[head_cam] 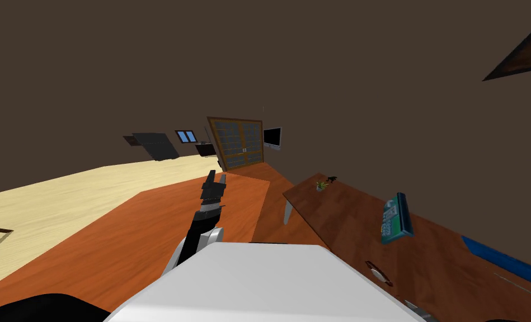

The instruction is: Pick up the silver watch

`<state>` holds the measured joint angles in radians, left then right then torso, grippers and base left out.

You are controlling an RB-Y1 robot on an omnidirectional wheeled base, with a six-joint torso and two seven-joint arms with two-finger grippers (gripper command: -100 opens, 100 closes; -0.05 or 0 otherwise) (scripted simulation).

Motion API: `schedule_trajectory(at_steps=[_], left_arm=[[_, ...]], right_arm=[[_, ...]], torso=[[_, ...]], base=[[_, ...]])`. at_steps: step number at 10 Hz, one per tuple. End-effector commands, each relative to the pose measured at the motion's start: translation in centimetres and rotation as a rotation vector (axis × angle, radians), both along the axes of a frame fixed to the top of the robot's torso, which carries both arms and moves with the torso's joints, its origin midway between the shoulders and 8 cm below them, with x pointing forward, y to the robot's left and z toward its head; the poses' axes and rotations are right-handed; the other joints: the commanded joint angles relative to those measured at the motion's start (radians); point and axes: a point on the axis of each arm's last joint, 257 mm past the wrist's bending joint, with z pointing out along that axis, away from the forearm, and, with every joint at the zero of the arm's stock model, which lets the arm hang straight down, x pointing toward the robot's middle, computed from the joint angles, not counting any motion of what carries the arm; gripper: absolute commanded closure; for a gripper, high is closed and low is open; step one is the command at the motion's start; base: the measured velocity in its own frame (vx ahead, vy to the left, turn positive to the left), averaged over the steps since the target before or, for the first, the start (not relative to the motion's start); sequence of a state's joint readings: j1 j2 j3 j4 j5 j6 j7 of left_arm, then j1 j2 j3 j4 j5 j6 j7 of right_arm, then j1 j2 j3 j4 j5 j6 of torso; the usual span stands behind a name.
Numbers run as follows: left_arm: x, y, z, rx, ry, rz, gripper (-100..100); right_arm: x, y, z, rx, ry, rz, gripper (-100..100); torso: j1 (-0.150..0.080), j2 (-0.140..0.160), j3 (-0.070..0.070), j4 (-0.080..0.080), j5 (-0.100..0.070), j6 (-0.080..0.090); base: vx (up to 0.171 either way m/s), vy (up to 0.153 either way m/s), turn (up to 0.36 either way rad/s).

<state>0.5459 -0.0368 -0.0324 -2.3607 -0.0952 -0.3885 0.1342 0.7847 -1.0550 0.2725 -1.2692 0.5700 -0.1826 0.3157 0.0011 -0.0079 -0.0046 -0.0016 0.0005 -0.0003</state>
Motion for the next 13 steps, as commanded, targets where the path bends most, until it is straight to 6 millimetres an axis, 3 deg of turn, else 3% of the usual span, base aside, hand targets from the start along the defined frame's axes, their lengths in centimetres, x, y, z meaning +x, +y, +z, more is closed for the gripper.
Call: schedule_trajectory(at_steps=[1,2,4,5,6,7,10,11,13], left_arm=[[0.0,0.0,0.0,0.0,0.0,0.0,0],[0.0,0.0,0.0,0.0,0.0,0.0,0],[0.0,0.0,0.0,0.0,0.0,0.0,0],[0.0,0.0,0.0,0.0,0.0,0.0,0],[0.0,0.0,0.0,0.0,0.0,0.0,0],[0.0,0.0,0.0,0.0,0.0,0.0,0],[0.0,0.0,0.0,0.0,0.0,0.0,0],[0.0,0.0,0.0,0.0,0.0,0.0,0],[0.0,0.0,0.0,0.0,0.0,0.0,0]], right_arm=[[-1.7,-1.6,0.2,-0.046,0.039,0.033,-100],[-1.7,-1.6,0.2,-0.046,0.039,0.033,-100],[-3.2,-3.5,0.5,-0.104,0.094,0.087,-100],[-2.9,-3.0,0.2,-0.089,0.079,0.069,-100],[-2.9,-3.1,0.2,-0.092,0.081,0.075,0],[-3.0,-2.6,-0.7,-0.091,0.079,0.062,-100],[-3.0,-2.3,-1.3,-0.09,0.078,0.054,-100],[-3.0,-2.2,-1.4,-0.091,0.078,0.054,100],[-2.9,-2.5,-1.2,-0.096,0.077,0.056,100]], torso=[[0.0,0.0,0.0,0.0,0.0,0.0],[0.001,0.0,0.0,0.0,0.0,0.0],[0.001,0.001,0.001,0.0,0.0,0.0],[0.001,-0.002,-0.001,0.0,0.0,0.0],[0.001,0.002,0.001,0.0,0.0,0.001],[0.001,0.006,0.003,0.001,0.0,0.001],[-0.003,0.01,0.006,0.002,-0.001,0.001],[-0.001,0.01,0.006,0.002,0.0,0.001],[-0.001,0.01,0.005,0.002,-0.005,0.002]], base=[[0.125,0.009,0.135],[0.079,0.006,0.029],[0.142,0.013,0.189],[0.087,-0.005,0.038],[0.014,-0.001,-0.003],[-0.001,-0.026,0.077],[-0.013,-0.044,0.055],[0.0,0.0,0.0],[0.0,-0.006,0.005]])
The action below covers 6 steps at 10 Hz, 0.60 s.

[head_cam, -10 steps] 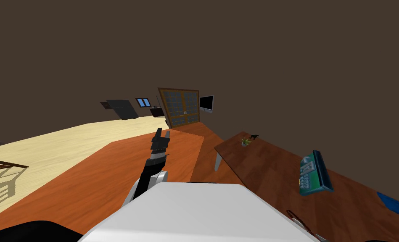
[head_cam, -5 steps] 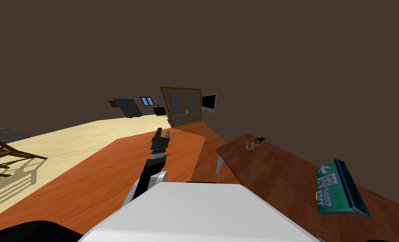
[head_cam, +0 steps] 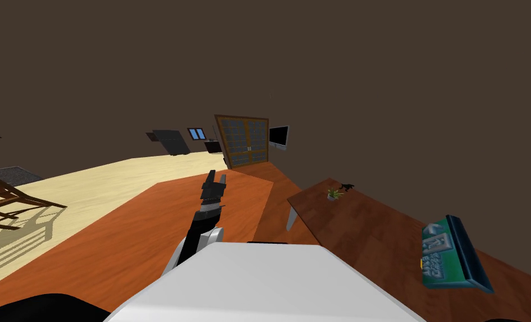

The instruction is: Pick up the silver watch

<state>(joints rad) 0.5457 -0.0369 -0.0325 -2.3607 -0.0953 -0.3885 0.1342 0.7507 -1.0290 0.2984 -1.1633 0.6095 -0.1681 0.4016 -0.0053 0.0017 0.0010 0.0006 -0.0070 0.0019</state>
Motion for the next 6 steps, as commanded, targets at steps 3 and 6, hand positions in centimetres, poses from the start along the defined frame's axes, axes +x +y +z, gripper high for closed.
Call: schedule_trajectory(at_steps=[3,6], left_arm=[[0.0,0.0,0.0,0.0,0.0,0.0,0],[0.0,0.0,0.0,0.0,0.0,0.0,0]], right_arm=[[0.0,0.0,0.0,0.0,0.0,0.0,0],[-0.1,-0.4,0.8,0.002,0.003,0.007,100]], torso=[[-0.002,0.0,0.0,0.0,-0.001,0.0],[-0.002,0.0,0.0,0.0,0.0,0.001]], base=[[0.0,0.002,0.0],[0.004,0.013,-0.064]])
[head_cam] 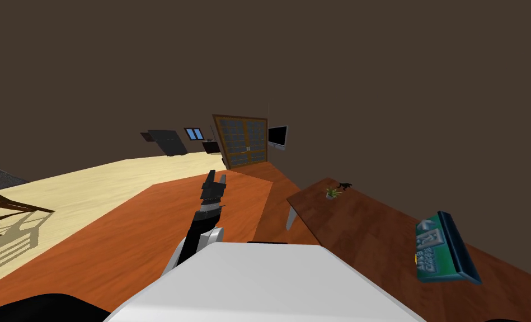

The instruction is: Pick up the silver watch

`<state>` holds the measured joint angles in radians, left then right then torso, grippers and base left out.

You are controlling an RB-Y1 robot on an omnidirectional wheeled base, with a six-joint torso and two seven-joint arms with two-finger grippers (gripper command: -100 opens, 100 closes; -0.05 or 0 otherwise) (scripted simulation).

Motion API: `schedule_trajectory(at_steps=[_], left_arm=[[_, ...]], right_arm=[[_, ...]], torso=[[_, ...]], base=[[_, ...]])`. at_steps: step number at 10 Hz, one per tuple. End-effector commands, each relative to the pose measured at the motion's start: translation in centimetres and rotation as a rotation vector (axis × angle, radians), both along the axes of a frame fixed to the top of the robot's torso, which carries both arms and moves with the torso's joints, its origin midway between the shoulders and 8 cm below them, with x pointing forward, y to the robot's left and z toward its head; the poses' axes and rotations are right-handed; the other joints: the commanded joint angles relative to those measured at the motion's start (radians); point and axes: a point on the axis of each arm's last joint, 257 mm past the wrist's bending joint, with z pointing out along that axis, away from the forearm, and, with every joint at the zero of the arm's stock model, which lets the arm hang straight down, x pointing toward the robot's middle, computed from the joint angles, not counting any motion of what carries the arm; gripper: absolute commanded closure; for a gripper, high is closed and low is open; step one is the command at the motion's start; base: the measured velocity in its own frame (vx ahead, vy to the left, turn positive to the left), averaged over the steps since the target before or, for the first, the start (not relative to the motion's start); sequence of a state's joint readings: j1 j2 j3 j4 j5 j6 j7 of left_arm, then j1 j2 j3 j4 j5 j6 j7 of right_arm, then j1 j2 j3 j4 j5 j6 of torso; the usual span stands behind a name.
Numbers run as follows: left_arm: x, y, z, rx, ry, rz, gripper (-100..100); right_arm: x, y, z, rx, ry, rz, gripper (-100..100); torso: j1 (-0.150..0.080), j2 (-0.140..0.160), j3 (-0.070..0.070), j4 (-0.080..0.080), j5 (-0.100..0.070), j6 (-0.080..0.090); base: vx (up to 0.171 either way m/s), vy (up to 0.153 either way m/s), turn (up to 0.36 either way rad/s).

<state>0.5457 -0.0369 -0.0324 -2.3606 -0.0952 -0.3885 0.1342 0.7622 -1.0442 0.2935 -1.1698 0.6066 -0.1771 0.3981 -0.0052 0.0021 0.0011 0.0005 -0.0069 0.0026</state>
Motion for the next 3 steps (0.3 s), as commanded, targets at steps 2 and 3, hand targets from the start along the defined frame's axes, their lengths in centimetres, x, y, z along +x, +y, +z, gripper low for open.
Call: schedule_trajectory(at_steps=[2,3], left_arm=[[0.0,0.0,0.0,0.0,0.0,0.0,0],[0.0,0.0,0.0,0.0,0.0,0.0,0]], right_arm=[[-0.02,-0.28,0.59,0.0,0.001,0.005,100],[-0.04,-0.29,0.65,0.0,0.001,0.006,0]], torso=[[0.002,0.0,0.0,0.0,0.0,0.0],[0.0,0.0,0.0,0.0,0.0,0.0]], base=[[0.005,0.046,-0.04],[0.0,0.006,0.001]])
